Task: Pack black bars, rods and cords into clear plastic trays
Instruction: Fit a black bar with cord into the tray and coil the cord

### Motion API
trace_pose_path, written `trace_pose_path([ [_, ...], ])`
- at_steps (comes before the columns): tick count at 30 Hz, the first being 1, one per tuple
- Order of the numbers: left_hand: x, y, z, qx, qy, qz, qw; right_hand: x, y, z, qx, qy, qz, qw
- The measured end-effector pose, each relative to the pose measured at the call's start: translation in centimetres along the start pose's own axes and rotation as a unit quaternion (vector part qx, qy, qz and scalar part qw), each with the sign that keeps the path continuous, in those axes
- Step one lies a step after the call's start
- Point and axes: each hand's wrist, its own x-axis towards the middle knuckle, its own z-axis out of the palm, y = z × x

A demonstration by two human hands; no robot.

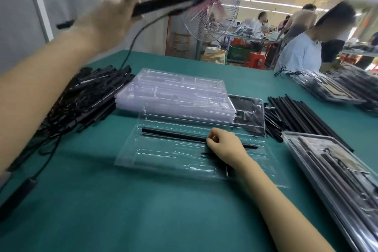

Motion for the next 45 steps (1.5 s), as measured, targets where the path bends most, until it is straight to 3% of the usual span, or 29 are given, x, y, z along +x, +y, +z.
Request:
trace_pose_path([
  [2, 1.3, 1.9, -0.6, 0.090, -0.057, 0.091, 0.990, 0.2, -0.7, -0.4, -0.046, -0.038, 0.005, 0.998],
  [4, 2.3, 4.0, -0.6, 0.121, -0.132, 0.101, 0.979, 0.4, -1.8, -1.2, -0.045, -0.063, 0.008, 0.997],
  [6, 2.5, 5.9, 0.0, 0.091, -0.195, 0.056, 0.975, 0.2, -3.2, -2.8, 0.075, -0.050, -0.014, 0.996],
  [7, 2.3, 6.7, 0.4, 0.050, -0.218, 0.029, 0.974, 0.0, -4.0, -3.8, 0.195, -0.042, -0.028, 0.979],
  [8, 1.9, 7.4, 1.0, -0.001, -0.235, 0.008, 0.972, -0.4, -4.8, -5.0, 0.345, -0.045, -0.045, 0.936],
  [10, 1.1, 8.6, 2.2, -0.087, -0.253, -0.010, 0.963, -0.9, -6.3, -7.2, 0.602, -0.062, -0.075, 0.793],
  [13, -0.6, 10.1, 3.7, -0.170, -0.234, -0.032, 0.957, -0.8, -7.5, -9.8, 0.765, -0.036, -0.048, 0.641],
  [14, -1.2, 10.5, 4.0, -0.193, -0.225, -0.047, 0.954, -0.6, -7.8, -10.4, 0.794, -0.023, -0.023, 0.608],
  [15, -1.9, 10.8, 4.4, -0.216, -0.221, -0.061, 0.949, -0.4, -7.9, -10.8, 0.801, -0.011, 0.001, 0.598],
  [18, -4.2, 11.2, 5.1, -0.283, -0.234, -0.089, 0.926, 0.2, -8.3, -11.4, 0.722, 0.029, 0.038, 0.690],
  [19, -5.3, 10.9, 5.2, -0.283, -0.236, -0.089, 0.925, 0.4, -8.3, -11.5, 0.706, 0.038, 0.041, 0.706],
  [20, -6.5, 10.4, 5.2, -0.267, -0.240, -0.089, 0.929, 0.4, -8.3, -11.6, 0.708, 0.045, 0.042, 0.704],
  [23, -10.5, 7.4, 4.5, -0.222, -0.241, -0.126, 0.936, 0.4, -7.6, -13.0, 0.754, 0.058, 0.021, 0.654],
  [28, -16.2, 2.9, 2.6, -0.207, -0.263, -0.250, 0.909, 0.8, -7.0, -15.7, 0.773, 0.086, -0.018, 0.628],
  [31, -18.3, 1.3, 2.0, -0.258, -0.397, -0.251, 0.844, 1.1, -6.8, -17.0, 0.789, 0.094, -0.042, 0.606],
  [36, -22.3, -0.8, 1.2, -0.434, -0.565, -0.234, 0.662, 1.1, -5.2, -18.7, 0.794, 0.121, -0.078, 0.591],
  [38, -23.7, -0.6, 1.3, -0.449, -0.614, -0.203, 0.616, 0.8, -4.4, -18.8, 0.785, 0.123, -0.089, 0.601],
  [42, -24.2, 1.8, 1.7, -0.390, -0.675, -0.158, 0.606, 0.3, -3.6, -18.7, 0.790, 0.115, -0.100, 0.594],
  [45, -23.9, 3.2, 1.2, -0.400, -0.661, -0.159, 0.615, 0.3, -3.3, -18.4, 0.801, 0.116, -0.092, 0.579],
])
